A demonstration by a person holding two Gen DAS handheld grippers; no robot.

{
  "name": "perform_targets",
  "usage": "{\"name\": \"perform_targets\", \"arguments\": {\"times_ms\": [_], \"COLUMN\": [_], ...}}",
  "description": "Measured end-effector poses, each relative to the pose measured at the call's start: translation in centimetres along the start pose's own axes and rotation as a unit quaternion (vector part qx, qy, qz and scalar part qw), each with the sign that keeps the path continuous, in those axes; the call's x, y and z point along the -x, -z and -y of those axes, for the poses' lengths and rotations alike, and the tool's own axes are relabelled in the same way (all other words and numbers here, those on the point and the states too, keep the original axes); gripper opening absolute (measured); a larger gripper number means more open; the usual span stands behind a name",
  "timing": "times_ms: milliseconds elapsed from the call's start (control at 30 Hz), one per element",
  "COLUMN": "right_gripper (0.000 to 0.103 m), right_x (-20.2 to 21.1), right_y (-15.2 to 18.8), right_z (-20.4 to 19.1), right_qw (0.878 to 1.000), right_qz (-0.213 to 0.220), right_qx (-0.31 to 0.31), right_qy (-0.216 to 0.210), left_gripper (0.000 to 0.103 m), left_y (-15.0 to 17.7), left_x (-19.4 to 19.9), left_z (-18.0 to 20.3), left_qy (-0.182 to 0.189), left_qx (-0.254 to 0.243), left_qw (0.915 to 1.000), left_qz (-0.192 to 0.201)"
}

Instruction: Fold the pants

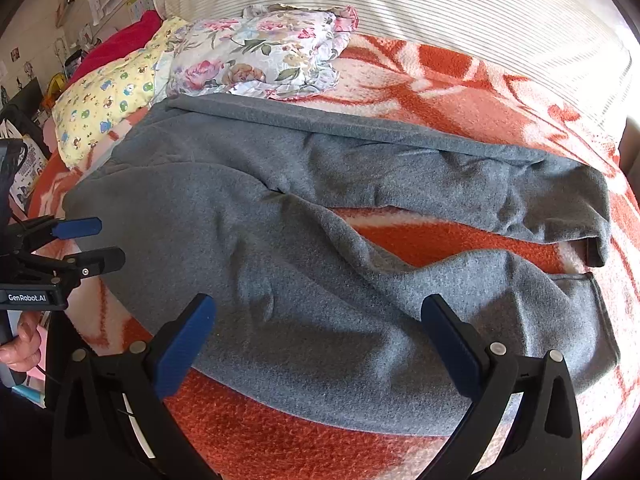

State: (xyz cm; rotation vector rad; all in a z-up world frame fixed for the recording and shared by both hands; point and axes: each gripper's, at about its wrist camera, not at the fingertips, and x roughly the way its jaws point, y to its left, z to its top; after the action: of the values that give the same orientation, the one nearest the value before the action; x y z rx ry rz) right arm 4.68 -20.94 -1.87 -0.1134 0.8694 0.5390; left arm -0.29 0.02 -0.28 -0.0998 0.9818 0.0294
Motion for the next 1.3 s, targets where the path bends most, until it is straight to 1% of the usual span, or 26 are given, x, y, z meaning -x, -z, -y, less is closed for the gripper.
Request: {"name": "perform_targets", "arguments": {"times_ms": [333,1300], "right_gripper": [0.103,0.103], "right_x": [0.09,0.17], "right_y": [-0.15,0.01], "right_z": [0.23,0.1], "right_qw": [1.0,1.0], "right_qz": [0.0,-0.001], "right_qx": [-0.007,-0.011], "right_qy": [-0.01,-0.009], "left_gripper": [0.083,0.083], "left_y": [0.08,0.15], "left_x": [-0.18,-0.26], "left_z": [0.05,0.43], "left_qy": [0.0,0.005], "left_qx": [-0.001,-0.007], "left_qw": [1.0,0.9999], "left_qz": [-0.003,-0.012]}}
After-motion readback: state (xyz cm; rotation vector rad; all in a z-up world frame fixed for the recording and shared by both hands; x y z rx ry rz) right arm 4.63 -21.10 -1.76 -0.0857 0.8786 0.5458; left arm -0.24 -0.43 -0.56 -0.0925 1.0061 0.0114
